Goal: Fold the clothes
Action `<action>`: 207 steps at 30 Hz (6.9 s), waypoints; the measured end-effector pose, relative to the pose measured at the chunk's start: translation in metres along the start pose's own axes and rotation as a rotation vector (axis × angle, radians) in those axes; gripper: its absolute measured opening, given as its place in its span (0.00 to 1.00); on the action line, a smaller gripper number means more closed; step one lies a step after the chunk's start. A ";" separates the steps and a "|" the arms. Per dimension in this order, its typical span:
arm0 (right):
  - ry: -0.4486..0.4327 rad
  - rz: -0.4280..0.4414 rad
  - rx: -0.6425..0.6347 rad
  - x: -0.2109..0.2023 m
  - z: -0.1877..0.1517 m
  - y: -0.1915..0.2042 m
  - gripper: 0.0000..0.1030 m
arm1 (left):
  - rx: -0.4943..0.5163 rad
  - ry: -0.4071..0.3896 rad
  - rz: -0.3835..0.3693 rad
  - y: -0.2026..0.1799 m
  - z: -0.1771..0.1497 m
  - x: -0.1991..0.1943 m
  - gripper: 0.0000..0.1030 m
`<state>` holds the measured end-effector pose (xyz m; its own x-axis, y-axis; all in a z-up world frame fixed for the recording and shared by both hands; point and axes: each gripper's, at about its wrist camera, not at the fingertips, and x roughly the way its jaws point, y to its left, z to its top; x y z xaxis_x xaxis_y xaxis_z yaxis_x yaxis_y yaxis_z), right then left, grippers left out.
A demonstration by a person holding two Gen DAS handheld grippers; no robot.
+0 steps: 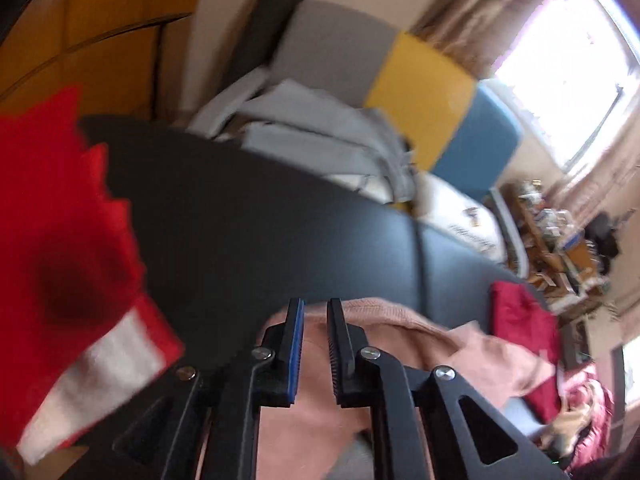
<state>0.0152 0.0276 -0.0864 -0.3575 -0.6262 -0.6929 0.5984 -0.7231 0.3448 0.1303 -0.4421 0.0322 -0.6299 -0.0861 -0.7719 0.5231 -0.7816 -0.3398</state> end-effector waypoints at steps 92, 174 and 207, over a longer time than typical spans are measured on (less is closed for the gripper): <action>0.194 -0.247 -0.539 -0.019 -0.045 0.108 1.00 | 0.145 0.046 0.258 0.034 -0.089 0.085 0.27; -0.189 -0.137 0.400 -0.125 -0.063 -0.099 1.00 | -0.324 0.070 -0.538 0.091 -0.128 0.009 0.10; -0.099 -0.138 0.176 -0.080 -0.057 -0.031 1.00 | 0.001 0.205 -0.756 -0.047 -0.161 0.037 0.05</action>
<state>0.0662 0.1170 -0.0780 -0.5013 -0.5370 -0.6785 0.4076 -0.8382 0.3623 0.1751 -0.3091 -0.0668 -0.6964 0.5856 -0.4149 -0.0065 -0.5831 -0.8123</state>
